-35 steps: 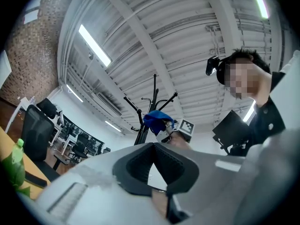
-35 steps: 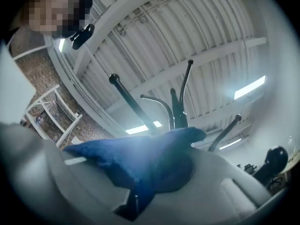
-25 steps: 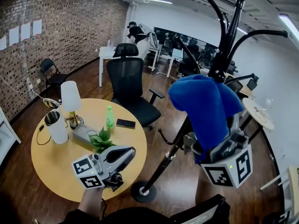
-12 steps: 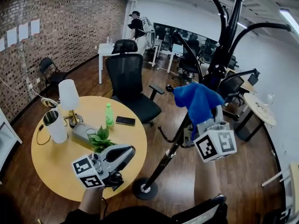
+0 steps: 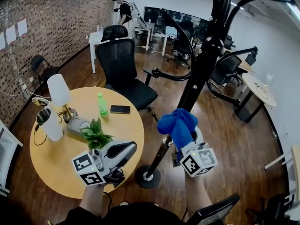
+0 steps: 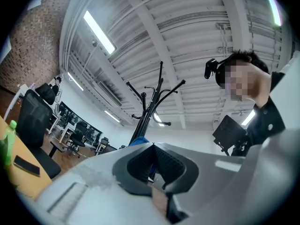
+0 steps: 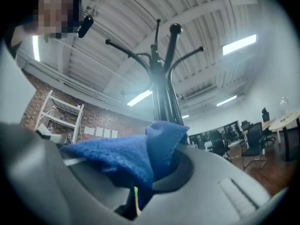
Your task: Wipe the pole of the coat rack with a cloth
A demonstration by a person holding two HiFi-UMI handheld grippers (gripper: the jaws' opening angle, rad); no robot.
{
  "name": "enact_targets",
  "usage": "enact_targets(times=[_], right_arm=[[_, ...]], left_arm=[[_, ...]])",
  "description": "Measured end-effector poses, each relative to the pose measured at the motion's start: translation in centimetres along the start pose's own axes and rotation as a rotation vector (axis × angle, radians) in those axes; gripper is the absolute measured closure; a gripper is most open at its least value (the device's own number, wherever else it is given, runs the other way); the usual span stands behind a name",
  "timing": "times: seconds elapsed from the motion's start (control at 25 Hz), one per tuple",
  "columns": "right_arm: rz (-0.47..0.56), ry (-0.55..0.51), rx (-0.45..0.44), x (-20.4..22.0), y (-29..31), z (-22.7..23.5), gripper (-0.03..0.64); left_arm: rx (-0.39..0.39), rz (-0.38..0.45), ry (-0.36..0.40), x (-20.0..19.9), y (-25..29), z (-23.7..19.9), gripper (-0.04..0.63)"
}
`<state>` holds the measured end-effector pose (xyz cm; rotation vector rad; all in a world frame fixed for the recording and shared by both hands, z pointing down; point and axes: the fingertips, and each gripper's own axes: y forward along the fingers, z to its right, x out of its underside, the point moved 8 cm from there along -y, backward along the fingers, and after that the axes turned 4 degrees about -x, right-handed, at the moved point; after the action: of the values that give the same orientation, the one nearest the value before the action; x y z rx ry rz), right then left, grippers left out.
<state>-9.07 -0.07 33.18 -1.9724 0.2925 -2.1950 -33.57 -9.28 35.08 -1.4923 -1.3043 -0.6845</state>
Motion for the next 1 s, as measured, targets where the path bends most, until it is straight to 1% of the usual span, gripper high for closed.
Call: enact_targets(times=[0.12, 0.24, 0.32, 0.4, 0.48, 0.6, 0.64, 0.68, 0.76, 0.88, 0.92, 1.0], right_arm=[[-0.122, 0.094, 0.014, 5.6, -1.8, 0.9, 0.591], [-0.237, 0.183, 0.032, 10.1, -3.3, 1.9, 0.591], [-0.285, 0.251, 0.024, 11.9, -4.1, 2.3, 0.590], [-0.302, 0.304, 0.006, 12.5, -4.9, 2.0, 0.591], [-0.333, 0.339, -0.051, 12.1, -5.4, 0.9, 0.591], [-0.368, 0.417, -0.184, 11.3, -6.0, -1.5, 0.591], [-0.366, 0.429, -0.203, 11.2, -6.1, -2.0, 0.591], [-0.360, 0.432, -0.203, 11.3, -6.0, -2.0, 0.591], [-0.347, 0.424, -0.165, 11.7, -5.8, -1.3, 0.591], [-0.341, 0.340, -0.073, 12.3, -4.7, 0.9, 0.591], [-0.338, 0.310, -0.059, 12.1, -4.2, 1.5, 0.591], [-0.332, 0.256, -0.075, 10.9, -3.0, 1.9, 0.591]], left_arm=[[0.002, -0.017, -0.018, 0.7, 0.4, -0.1, 0.594], [0.011, -0.032, -0.032, 1.1, 1.0, 0.0, 0.594], [0.020, -0.044, -0.038, 1.3, 1.4, 0.2, 0.594], [0.026, -0.051, -0.043, 1.5, 1.7, 0.3, 0.594], [0.027, -0.052, -0.046, 1.7, 1.9, 0.4, 0.594], [0.024, -0.051, -0.049, 1.9, 1.9, 0.2, 0.594], [0.022, -0.051, -0.049, 2.0, 2.0, 0.2, 0.594], [0.021, -0.051, -0.049, 2.0, 2.0, 0.2, 0.594], [0.018, -0.048, -0.046, 1.8, 1.9, 0.2, 0.594], [0.007, -0.038, -0.039, 1.7, 1.5, 0.1, 0.594], [0.003, -0.034, -0.036, 1.6, 1.4, 0.0, 0.594], [0.000, -0.027, -0.029, 1.5, 1.1, 0.0, 0.594]])
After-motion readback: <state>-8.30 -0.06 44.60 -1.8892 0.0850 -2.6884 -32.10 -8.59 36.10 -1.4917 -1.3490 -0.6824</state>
